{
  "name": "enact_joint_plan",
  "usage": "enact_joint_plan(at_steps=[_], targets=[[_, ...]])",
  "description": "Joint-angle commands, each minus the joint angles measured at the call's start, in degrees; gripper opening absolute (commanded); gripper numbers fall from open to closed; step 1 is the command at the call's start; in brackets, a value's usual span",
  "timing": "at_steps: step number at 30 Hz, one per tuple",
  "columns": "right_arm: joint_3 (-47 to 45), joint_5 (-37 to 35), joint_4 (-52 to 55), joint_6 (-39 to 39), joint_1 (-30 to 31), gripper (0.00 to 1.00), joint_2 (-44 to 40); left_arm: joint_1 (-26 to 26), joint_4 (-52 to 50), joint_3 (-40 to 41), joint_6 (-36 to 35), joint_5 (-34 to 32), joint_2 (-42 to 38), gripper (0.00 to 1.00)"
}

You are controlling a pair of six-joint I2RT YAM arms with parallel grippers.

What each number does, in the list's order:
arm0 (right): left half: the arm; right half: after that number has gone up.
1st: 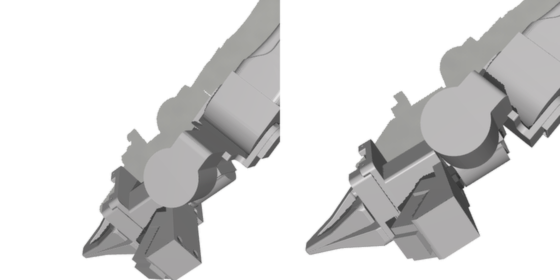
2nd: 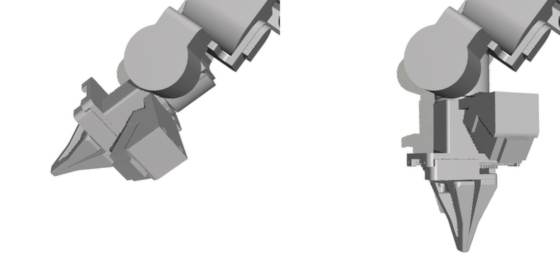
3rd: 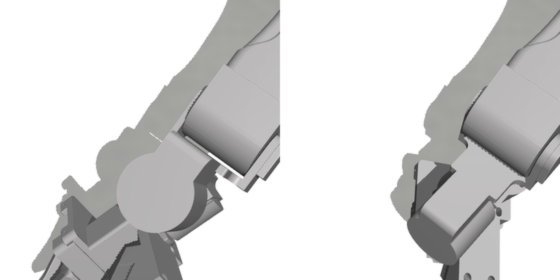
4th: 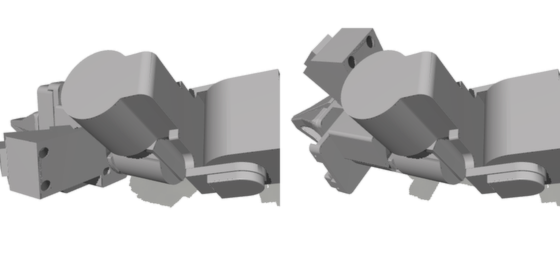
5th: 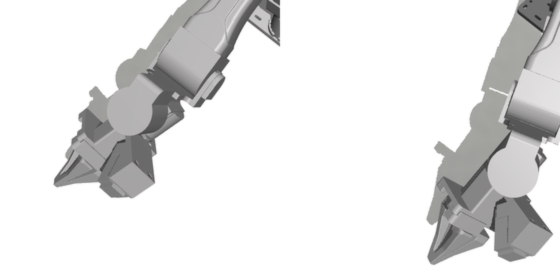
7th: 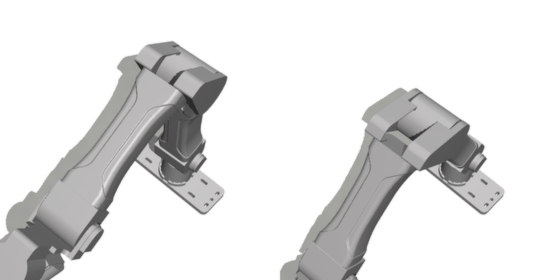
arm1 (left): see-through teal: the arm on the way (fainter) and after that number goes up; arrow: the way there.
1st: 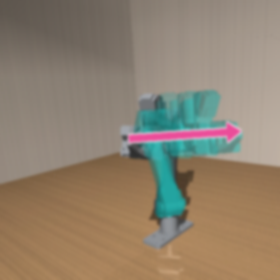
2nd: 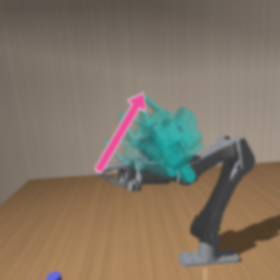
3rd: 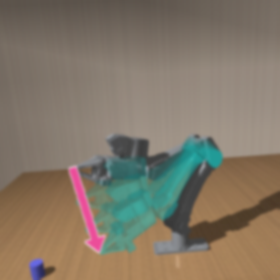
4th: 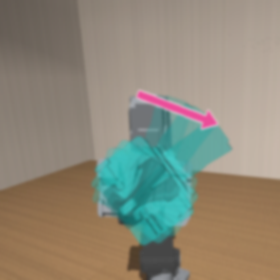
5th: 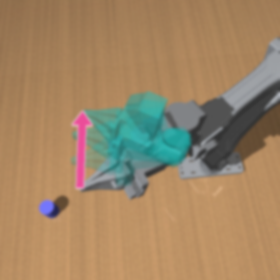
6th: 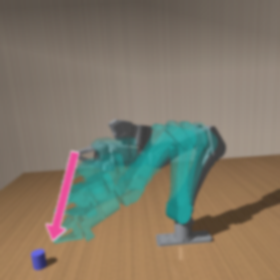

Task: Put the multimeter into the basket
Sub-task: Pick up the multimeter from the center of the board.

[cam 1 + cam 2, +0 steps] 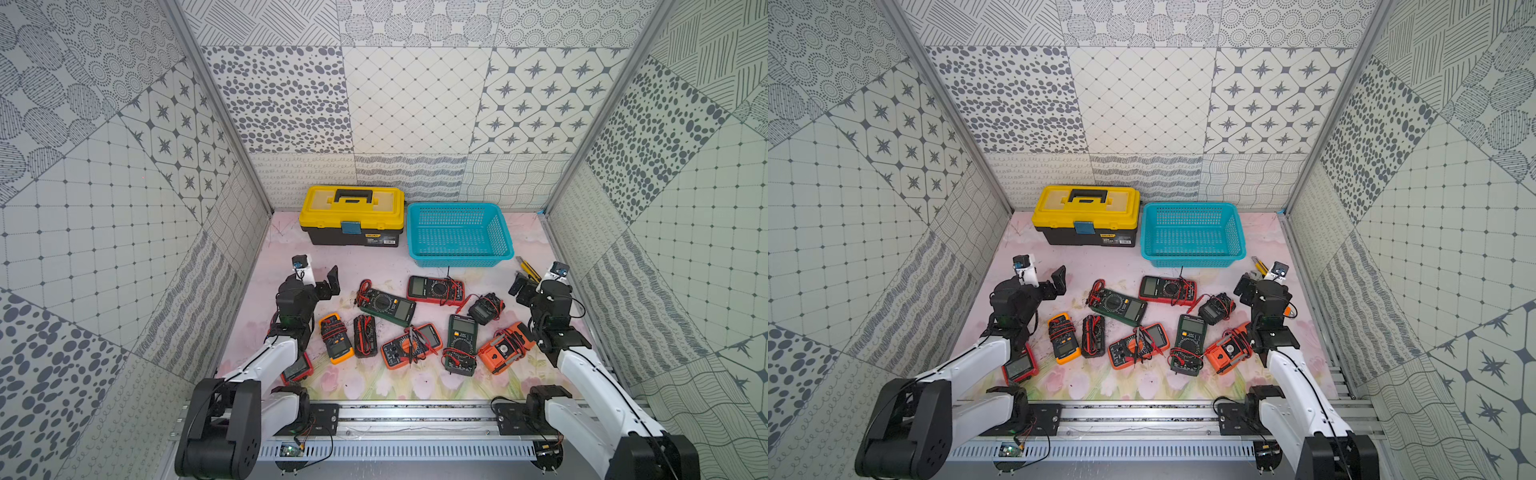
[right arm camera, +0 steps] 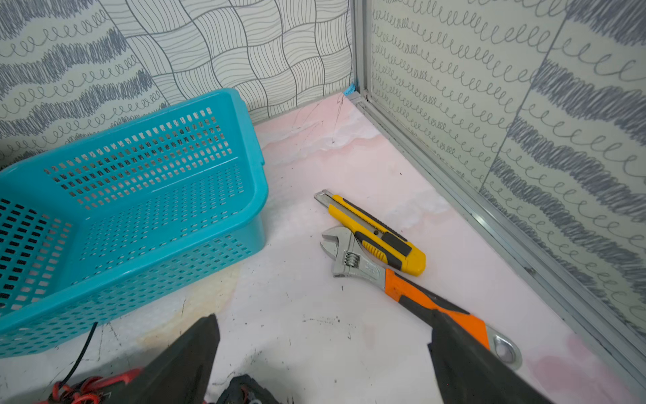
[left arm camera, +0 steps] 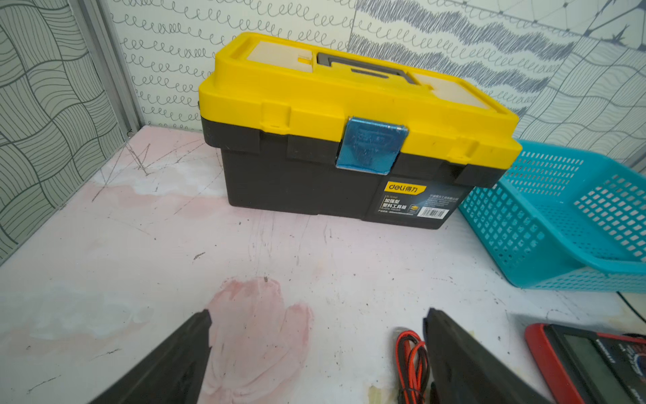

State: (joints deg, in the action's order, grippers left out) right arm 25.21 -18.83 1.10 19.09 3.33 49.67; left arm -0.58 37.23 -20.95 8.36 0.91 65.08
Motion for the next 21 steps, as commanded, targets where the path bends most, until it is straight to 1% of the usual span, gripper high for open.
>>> enact_joint_plan(at_steps=[1,5,8,11,14,18,21], targets=[[4.32,-3.16,16.74,5.32,2.91,0.99,-1.86,-3.09,-8.34,-2.37,6.39,-1.49,-3.84,0.99],[9.7,-6.18,30.31,11.01,9.64,0.98,-0.27,-9.47,-14.29,-6.31,6.7,-5.59,-4.69,0.99],[12.87,-6.3,37.78,15.88,14.25,0.98,1.32,-12.05,-16.06,-8.04,9.24,-5.97,-5.13,0.99],[15.07,-2.8,42.58,19.89,15.56,0.97,3.89,-12.48,-16.46,-8.88,13.06,-5.04,-5.2,0.99],[17.15,1.78,46.26,24.77,15.56,0.94,7.94,-12.55,-16.86,-10.04,14.72,-3.58,-4.96,0.99],[17.7,9.31,45.04,32.49,15.58,0.93,12.94,-12.65,-17.0,-11.29,15.24,-2.89,-5.03,0.99],[20.08,11.44,44.79,35.82,16.31,0.95,17.25,-12.66,-17.17,-11.66,14.69,-2.45,-4.66,0.99]])
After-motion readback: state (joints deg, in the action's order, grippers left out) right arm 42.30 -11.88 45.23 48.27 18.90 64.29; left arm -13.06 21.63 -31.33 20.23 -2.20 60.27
